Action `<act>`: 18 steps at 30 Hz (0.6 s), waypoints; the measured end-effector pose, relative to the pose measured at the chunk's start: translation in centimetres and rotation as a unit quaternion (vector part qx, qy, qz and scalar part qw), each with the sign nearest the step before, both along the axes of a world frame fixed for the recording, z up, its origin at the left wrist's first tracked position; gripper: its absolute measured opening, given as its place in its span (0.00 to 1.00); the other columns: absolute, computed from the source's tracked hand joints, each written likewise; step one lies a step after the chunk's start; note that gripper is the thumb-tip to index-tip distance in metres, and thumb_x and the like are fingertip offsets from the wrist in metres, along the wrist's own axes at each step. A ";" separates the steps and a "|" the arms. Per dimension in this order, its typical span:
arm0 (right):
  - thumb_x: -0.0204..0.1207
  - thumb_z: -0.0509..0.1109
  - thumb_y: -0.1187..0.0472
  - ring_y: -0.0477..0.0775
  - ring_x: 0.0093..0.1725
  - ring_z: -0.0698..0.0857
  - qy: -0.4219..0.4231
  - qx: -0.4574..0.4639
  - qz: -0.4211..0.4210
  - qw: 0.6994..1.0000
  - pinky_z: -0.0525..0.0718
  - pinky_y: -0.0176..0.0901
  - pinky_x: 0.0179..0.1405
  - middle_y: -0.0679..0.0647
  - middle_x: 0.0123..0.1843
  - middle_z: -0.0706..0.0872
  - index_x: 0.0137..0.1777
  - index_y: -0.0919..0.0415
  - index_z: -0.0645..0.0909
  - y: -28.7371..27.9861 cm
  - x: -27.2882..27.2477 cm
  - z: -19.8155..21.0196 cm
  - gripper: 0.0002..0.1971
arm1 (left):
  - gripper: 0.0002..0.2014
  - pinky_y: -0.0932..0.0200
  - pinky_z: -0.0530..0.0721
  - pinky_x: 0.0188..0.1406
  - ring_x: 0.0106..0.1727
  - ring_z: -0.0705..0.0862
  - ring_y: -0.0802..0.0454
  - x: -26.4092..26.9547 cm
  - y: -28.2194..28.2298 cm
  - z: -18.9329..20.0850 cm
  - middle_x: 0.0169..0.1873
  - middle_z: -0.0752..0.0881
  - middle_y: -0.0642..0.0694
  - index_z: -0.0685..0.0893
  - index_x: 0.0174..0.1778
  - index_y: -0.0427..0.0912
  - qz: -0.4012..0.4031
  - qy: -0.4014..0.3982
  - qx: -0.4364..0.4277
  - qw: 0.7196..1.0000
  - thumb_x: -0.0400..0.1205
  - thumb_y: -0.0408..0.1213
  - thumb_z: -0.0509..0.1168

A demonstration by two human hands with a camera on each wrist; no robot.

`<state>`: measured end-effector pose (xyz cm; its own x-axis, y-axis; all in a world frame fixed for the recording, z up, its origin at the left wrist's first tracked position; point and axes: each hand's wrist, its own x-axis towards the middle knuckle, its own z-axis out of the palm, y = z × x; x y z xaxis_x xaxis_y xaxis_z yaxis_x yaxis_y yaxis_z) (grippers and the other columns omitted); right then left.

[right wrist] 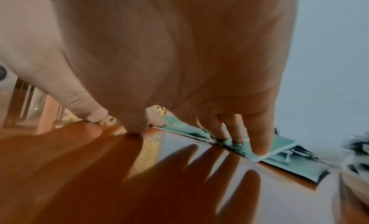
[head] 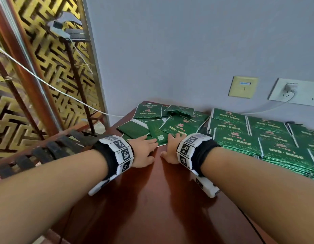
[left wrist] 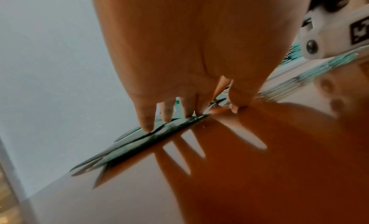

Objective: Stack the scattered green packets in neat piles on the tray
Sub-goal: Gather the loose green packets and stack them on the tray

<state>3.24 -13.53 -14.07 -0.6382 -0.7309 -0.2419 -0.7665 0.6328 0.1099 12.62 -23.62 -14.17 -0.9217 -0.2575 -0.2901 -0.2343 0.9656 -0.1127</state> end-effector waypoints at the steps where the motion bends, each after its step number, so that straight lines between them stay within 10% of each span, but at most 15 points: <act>1: 0.86 0.56 0.51 0.67 0.82 0.50 -0.006 -0.012 -0.001 1.000 0.49 0.53 0.77 0.68 0.84 0.49 0.83 0.69 0.42 0.1 0.1 0.0 0.36 | 0.31 0.53 0.45 0.84 0.85 0.47 0.48 0.0 0.1 0.2 0.85 0.49 0.46 0.52 0.85 0.42 -0.009 -0.002 -0.004 1.000 0.87 0.48 0.52; 10: 0.78 0.55 0.36 0.64 0.64 0.80 0.002 0.041 0.064 0.997 0.80 0.55 0.59 0.58 0.71 0.78 0.81 0.59 0.60 2.3 0.3 0.6 0.37 | 0.25 0.44 0.68 0.76 0.76 0.68 0.43 0.8 2.9 2.4 0.73 0.74 0.44 0.72 0.75 0.43 -0.025 -0.084 -0.051 0.995 0.81 0.44 0.53; 18: 0.80 0.53 0.37 0.62 0.81 0.62 -0.013 0.043 0.112 0.993 0.66 0.62 0.76 0.54 0.85 0.51 0.85 0.56 0.45 8.1 2.3 1.0 0.39 | 0.16 0.48 0.84 0.58 0.55 0.83 0.42 3.0 7.4 3.3 0.52 0.87 0.45 0.86 0.53 0.44 -0.011 -0.075 -0.013 0.997 0.76 0.36 0.56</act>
<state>5.52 -5.47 -13.11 -0.4543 -0.8301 -0.3232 -0.8904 0.4351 0.1340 15.67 -16.22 -10.84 -0.8735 -0.2473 -0.4192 -0.1917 0.9665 -0.1707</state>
